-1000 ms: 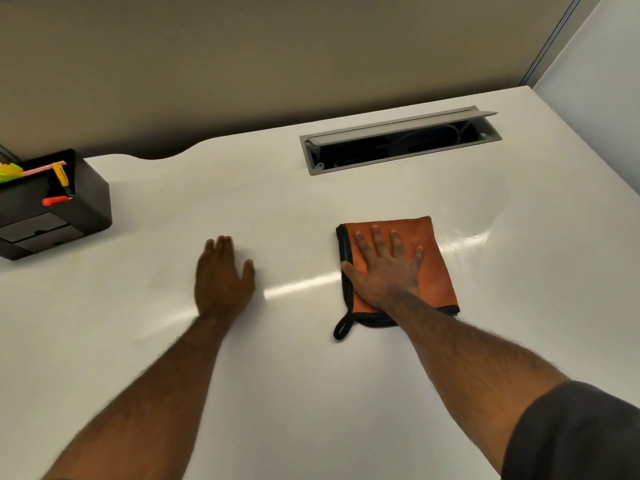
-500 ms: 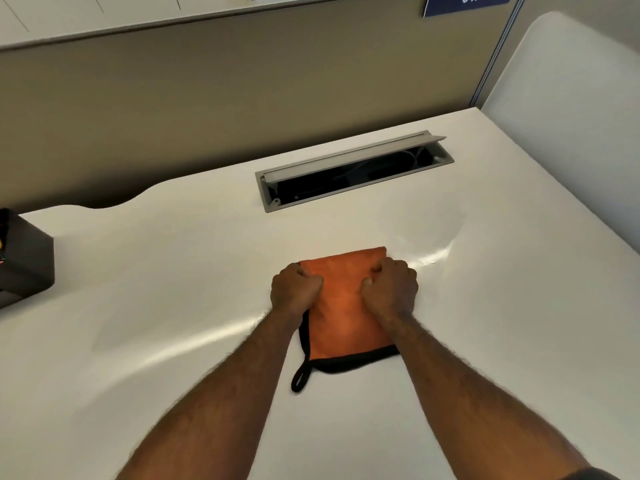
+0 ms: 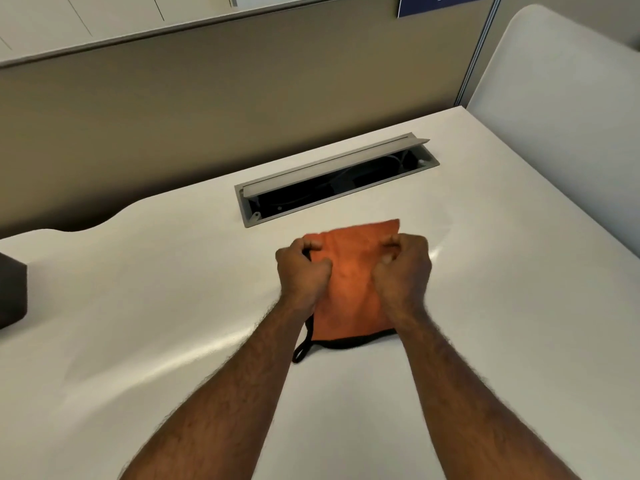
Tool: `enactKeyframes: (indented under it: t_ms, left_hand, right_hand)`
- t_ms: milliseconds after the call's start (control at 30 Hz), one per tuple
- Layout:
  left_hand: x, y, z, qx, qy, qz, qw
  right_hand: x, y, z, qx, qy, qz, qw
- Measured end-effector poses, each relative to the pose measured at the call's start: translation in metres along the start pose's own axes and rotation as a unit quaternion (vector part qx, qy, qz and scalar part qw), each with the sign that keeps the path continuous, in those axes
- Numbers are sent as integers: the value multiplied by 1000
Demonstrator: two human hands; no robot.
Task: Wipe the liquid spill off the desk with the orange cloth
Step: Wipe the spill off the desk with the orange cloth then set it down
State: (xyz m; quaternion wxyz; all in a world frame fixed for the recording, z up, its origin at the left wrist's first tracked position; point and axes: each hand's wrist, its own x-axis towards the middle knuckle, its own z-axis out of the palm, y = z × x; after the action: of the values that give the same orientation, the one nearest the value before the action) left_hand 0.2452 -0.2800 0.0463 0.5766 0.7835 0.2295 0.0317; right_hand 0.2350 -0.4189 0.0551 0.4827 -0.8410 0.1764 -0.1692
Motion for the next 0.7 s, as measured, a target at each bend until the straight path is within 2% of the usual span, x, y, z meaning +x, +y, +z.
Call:
enactKeyframes:
  t_ms: [100, 233, 367, 467, 600, 700]
  left_hand:
    - [-2, 34, 19, 3, 8, 62, 998]
    - [-5, 69, 52, -52, -15, 81, 995]
    - [4, 87, 88, -143, -95, -24, 985]
    - [23, 92, 111, -149, -122, -28, 981]
    - [57, 77, 130, -80, -91, -5, 993]
    - [73, 63, 135, 10, -117, 34, 992]
  right_hand:
    - [33, -5, -16, 9, 104, -45, 994]
    - [79, -9, -40, 0, 123, -30, 992]
    - [126, -1, -57, -28, 71, 21, 997]
    - [161, 9, -57, -61, 13, 40, 997]
    - [190, 25, -40, -55, -60, 40, 996]
    - [206, 44, -21, -106, -137, 39, 984]
